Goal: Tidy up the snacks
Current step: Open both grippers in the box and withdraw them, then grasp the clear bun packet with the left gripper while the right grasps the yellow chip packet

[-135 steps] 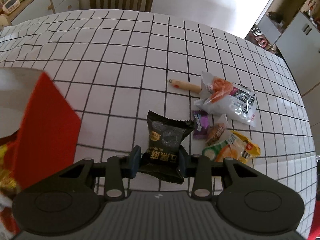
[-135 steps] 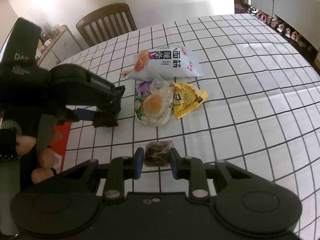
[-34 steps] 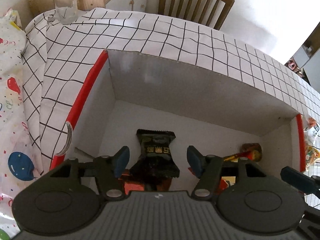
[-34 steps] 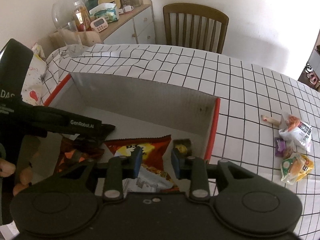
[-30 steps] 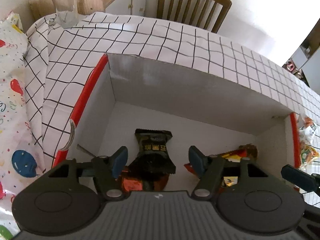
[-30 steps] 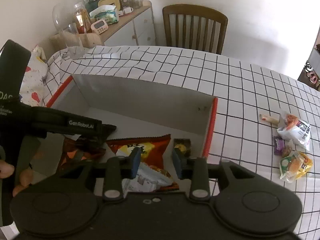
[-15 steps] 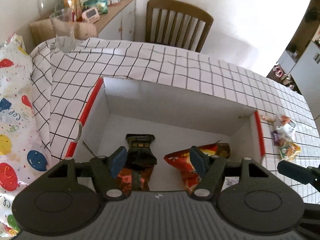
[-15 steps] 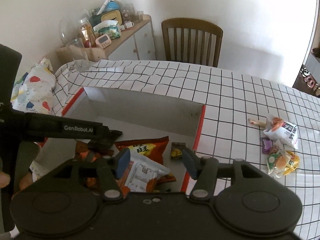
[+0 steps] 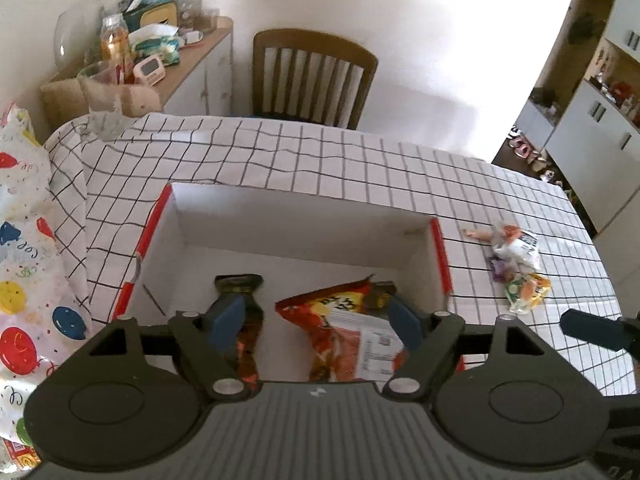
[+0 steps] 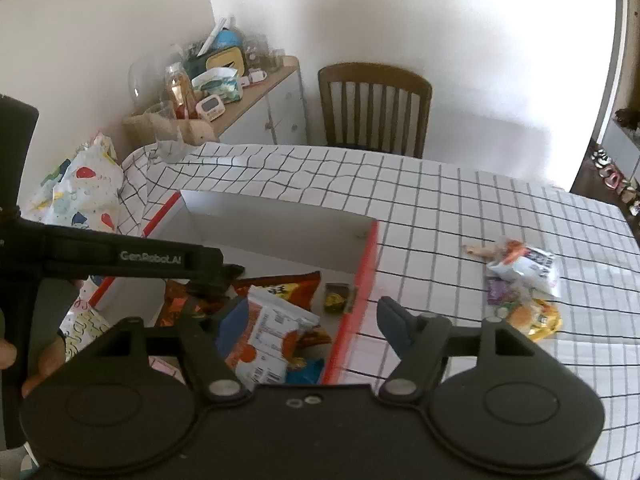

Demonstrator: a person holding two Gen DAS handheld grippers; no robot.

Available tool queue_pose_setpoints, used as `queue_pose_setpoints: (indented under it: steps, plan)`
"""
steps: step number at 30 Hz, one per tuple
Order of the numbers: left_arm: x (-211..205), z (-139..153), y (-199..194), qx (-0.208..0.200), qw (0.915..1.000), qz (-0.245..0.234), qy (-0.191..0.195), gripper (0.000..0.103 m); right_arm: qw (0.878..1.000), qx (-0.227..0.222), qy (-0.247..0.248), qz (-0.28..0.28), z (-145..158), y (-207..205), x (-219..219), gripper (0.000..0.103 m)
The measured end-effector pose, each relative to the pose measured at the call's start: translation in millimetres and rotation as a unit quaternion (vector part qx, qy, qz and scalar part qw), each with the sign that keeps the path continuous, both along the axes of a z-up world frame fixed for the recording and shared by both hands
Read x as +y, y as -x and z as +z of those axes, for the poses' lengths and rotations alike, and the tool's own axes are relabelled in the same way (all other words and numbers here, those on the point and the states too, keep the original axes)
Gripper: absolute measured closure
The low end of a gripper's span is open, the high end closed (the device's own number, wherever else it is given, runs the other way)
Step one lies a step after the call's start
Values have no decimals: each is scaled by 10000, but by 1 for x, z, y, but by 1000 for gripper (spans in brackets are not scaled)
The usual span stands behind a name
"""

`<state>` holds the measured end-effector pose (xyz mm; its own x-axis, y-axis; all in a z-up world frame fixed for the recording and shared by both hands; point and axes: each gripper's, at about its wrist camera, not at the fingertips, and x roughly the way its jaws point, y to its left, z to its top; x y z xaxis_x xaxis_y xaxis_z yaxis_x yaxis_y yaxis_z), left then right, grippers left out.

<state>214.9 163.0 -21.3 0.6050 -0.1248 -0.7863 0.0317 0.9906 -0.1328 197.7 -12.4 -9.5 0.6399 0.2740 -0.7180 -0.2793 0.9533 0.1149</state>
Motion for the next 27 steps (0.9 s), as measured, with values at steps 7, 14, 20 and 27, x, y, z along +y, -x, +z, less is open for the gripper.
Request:
queue_pose_setpoints:
  steps: [7, 14, 20, 27]
  plan:
    - [-29, 5, 13, -88, 9998, -162, -7, 20, 9998, -96, -114, -112, 10, 21, -31, 18]
    - [-75, 9, 26, -236, 9990, -357, 157, 15, 9996, -157, -182, -159, 14, 39, -76, 10]
    - [-120, 5, 31, -324, 9975, -556, 293, 15, 9994, -211, -194, -198, 11, 49, -125, 7]
    - [-163, -7, 25, -292, 9963, -613, 532, 0, 9992, -156, -170, -328, -5, 53, -185, 7]
